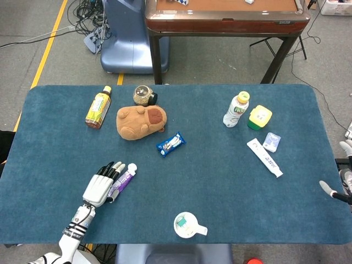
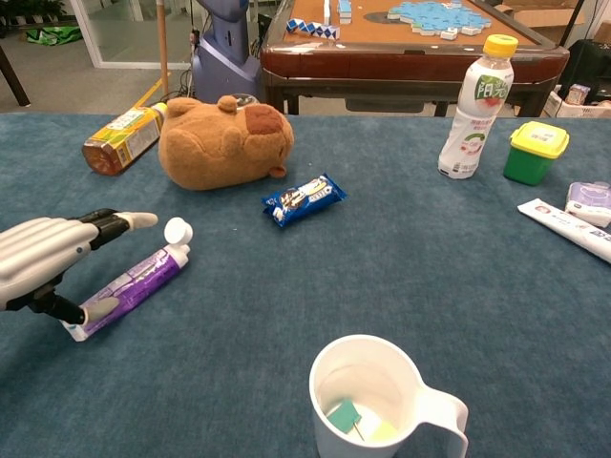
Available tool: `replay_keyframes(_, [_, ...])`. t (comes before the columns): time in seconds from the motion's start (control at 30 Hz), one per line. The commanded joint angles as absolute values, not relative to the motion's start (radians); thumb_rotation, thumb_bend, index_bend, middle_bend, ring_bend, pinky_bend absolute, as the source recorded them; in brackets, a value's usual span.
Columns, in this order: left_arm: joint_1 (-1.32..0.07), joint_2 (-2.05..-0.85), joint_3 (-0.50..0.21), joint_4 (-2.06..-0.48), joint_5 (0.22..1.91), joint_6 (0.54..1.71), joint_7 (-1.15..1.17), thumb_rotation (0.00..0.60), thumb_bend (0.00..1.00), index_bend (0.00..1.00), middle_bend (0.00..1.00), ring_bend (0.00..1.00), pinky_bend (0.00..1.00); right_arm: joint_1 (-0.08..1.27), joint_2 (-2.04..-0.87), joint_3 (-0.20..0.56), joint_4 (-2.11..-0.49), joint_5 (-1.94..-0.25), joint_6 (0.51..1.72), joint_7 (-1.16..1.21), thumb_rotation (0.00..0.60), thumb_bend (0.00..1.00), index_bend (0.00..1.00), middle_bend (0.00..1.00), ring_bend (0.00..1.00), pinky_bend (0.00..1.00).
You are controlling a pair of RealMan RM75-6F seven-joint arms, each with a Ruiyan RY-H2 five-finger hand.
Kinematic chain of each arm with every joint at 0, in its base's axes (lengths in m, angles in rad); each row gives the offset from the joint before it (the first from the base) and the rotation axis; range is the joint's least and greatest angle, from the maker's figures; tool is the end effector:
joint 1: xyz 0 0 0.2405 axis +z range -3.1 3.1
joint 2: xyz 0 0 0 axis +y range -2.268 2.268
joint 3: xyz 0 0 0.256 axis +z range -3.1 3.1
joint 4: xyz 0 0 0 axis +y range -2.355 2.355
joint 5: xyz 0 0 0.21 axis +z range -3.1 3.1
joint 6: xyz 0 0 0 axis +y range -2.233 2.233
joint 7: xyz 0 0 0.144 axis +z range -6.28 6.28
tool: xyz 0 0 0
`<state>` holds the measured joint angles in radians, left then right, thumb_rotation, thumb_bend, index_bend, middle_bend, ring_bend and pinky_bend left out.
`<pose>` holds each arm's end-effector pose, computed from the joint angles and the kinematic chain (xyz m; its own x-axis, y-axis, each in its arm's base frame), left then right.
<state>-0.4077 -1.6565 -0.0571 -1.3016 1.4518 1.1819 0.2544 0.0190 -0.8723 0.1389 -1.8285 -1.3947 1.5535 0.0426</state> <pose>-0.2353 0.2611 -0.0308 0.4723 0.1745 0.8640 0.8574 -0.3184 -0.4044 -0.2923 -0.1753 0.2403 0.3781 0.1299 0.9166 -0.9239 0.1161 0.3646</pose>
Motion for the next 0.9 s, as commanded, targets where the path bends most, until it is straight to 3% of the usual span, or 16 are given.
replay_keyframes(0.03, [-0.422, -1.648, -0.079, -1.276, 1.429, 1.168, 0.27, 0.6, 0.21, 0.0, 0.0, 0.0, 0.12, 0.017, -0.874, 0.139, -1.826, -1.393, 1.555, 0.046, 0.6, 0.21, 0.06, 0.11, 0.0, 0.05])
replay_keyframes(0.33, [-0.442, -1.59, -0.151, -1.263, 1.349, 1.159, 0.292, 0.6, 0.21, 0.0, 0.0, 0.0, 0.12, 0.014, -0.881, 0.14, -1.817, -1.395, 1.559, 0.054, 0.6, 0.21, 0.06, 0.11, 0.0, 0.05])
replay_keyframes(0.57, [-0.428, -1.497, -0.123, -1.402, 1.339, 1.132, 0.264, 0.6, 0.21, 0.01, 0.0, 0.0, 0.12, 0.016, -0.888, 0.139, -1.808, -1.398, 1.555, 0.062, 0.6, 0.21, 0.06, 0.11, 0.0, 0.05])
replay_keyframes(0.73, [-0.443, -1.495, -0.091, -1.42, 1.365, 1.107, 0.284, 0.6, 0.21, 0.2, 0.17, 0.09, 0.12, 0.013, -0.888, 0.137, -1.802, -1.401, 1.555, 0.072, 0.6, 0.21, 0.06, 0.11, 0.0, 0.05])
replay_keyframes(0.9, [-0.469, -1.526, -0.087, -1.397, 1.347, 1.073, 0.33, 0.6, 0.21, 0.31, 0.29, 0.18, 0.16, 0.007, -0.89, 0.134, -1.791, -1.399, 1.556, 0.09, 0.6, 0.21, 0.06, 0.11, 0.0, 0.05])
